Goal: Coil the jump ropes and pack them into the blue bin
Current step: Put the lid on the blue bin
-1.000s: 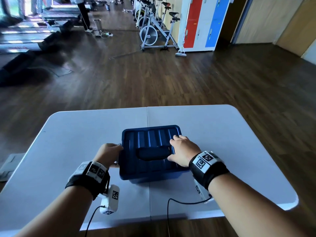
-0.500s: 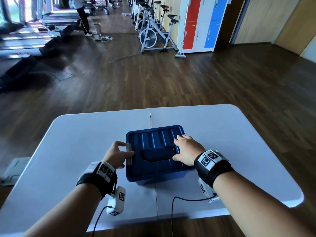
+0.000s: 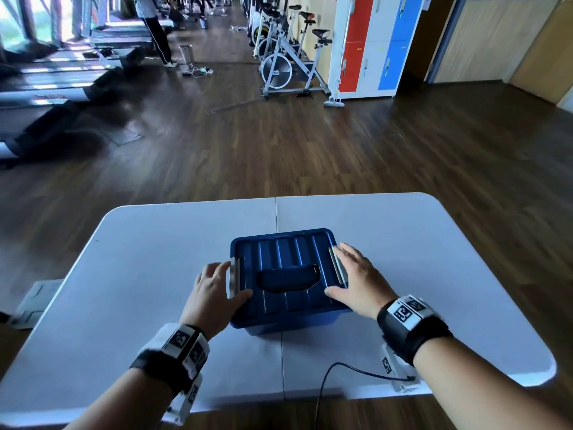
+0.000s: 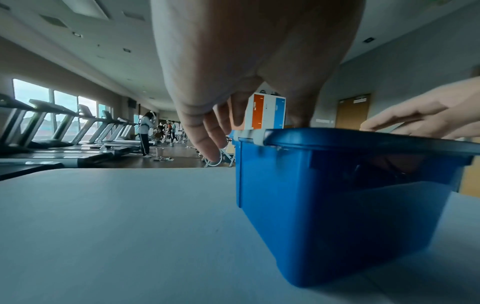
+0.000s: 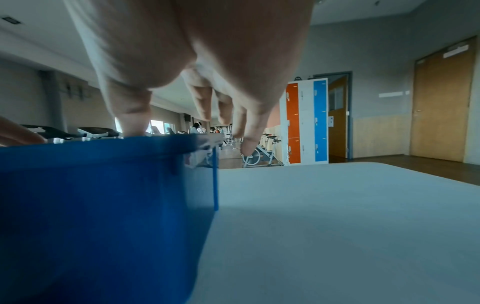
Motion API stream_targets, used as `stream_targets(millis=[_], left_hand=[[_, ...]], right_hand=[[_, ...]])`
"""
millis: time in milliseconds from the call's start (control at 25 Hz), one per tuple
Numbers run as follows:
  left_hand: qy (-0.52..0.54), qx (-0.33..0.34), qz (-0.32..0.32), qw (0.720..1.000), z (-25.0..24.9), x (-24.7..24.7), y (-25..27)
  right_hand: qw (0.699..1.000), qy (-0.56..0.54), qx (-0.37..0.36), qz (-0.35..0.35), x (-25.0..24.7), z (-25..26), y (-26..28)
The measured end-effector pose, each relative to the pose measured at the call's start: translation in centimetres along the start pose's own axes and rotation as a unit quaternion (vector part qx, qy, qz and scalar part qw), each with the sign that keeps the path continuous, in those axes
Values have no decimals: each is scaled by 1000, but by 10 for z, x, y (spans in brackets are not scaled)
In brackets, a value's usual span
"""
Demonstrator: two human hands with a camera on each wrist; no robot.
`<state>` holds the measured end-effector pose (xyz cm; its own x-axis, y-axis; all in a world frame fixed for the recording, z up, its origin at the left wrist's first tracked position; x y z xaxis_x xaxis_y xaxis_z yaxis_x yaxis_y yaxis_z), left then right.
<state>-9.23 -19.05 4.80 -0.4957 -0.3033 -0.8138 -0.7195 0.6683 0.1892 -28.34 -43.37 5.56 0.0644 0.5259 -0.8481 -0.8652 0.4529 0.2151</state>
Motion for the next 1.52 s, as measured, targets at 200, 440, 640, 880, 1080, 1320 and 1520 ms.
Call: stream_targets(millis=[200,440,640,880,1080,1320,1520], left_hand=[[-30,25,12,999,5,9,20],[-35,-14,-17,999,46,-22,12],[-62,-46,0,997,94,-60,-10],[-74,-66,16,995,171,-127,-48],[-90,-69,20,993,222,-178,-83],[-96,-89,25,991,255,-211,-116],[-91,-96,33,991,271,-218,-130]], right_hand=[[998,39,-38,31,10,-9,1],[998,42,-52,14,24,40,-30],[998,30,-50,28,48,98,-73],[997,35,-45,43,81,189,-138],[997,46,-37,56,106,249,-194],[996,57,-17,66,125,284,-247],[996,61,-11,61,132,294,-262]])
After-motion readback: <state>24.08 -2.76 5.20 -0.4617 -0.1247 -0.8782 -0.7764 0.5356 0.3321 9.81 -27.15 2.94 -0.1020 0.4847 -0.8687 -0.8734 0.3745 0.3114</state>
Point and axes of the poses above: each hand's wrist, its own y-axis away from the middle knuckle, its own x-axis out of the palm, z = x × y, the point moved 10 cm from there along -y, towards the middle knuckle, and after that the axes turned 8 degrees about z, right-handed, at the moved point
